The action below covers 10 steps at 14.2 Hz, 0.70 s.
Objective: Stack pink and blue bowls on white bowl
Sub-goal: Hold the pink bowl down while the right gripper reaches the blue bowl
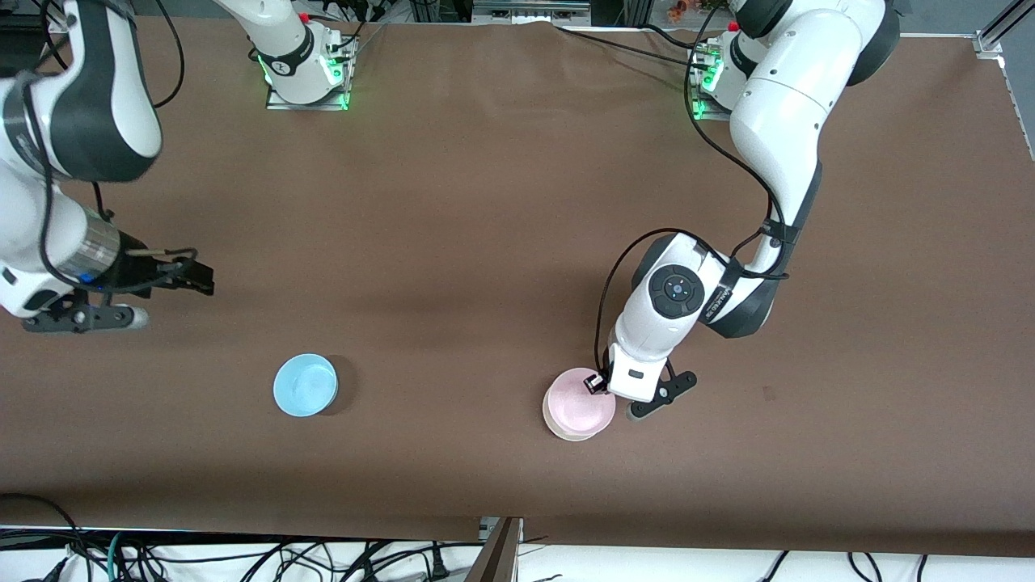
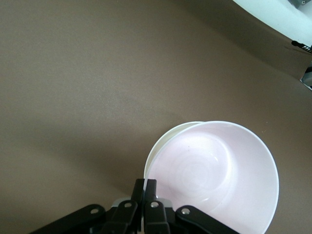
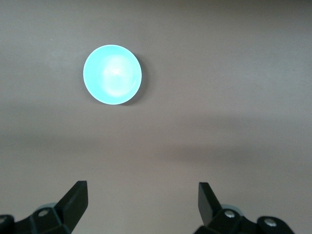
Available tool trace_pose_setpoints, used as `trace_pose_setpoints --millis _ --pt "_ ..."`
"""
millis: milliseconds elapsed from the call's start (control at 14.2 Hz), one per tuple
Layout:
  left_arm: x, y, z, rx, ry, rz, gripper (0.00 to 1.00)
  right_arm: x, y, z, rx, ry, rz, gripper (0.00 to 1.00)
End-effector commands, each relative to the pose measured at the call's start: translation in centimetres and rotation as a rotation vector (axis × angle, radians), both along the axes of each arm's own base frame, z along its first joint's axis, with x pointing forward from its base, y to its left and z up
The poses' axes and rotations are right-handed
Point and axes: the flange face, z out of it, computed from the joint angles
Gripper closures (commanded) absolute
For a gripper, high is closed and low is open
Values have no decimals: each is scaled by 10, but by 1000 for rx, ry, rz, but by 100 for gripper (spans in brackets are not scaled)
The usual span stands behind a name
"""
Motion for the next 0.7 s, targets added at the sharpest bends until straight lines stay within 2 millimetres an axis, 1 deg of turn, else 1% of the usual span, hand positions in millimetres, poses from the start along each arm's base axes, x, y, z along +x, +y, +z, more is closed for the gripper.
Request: trace_pose_setpoints --millis 0,70,141,211,352,423,493,563,634 --pt "9 -6 1 6 -30 18 100 13 4 -19 14 -2 -10 0" --pt "12 -5 0 3 -33 22 100 13 6 -20 14 -2 -7 0" --pt "13 -6 -2 0 -34 26 100 16 6 -29 14 4 -7 0" --pt "13 -8 -4 -2 -34 38 100 19 6 -46 12 18 -7 0" --pt "14 -11 -11 4 -37 40 100 25 3 -68 11 24 2 0" --pt "16 -9 -15 8 -38 47 100 30 2 -86 10 30 1 0" --pt "16 -12 -17 11 -41 45 100 35 4 -119 2 45 6 0" --pt "17 -10 -18 15 -42 48 100 40 5 -138 4 33 5 0" --pt "17 -10 -18 15 -42 47 100 44 5 -152 7 16 4 0"
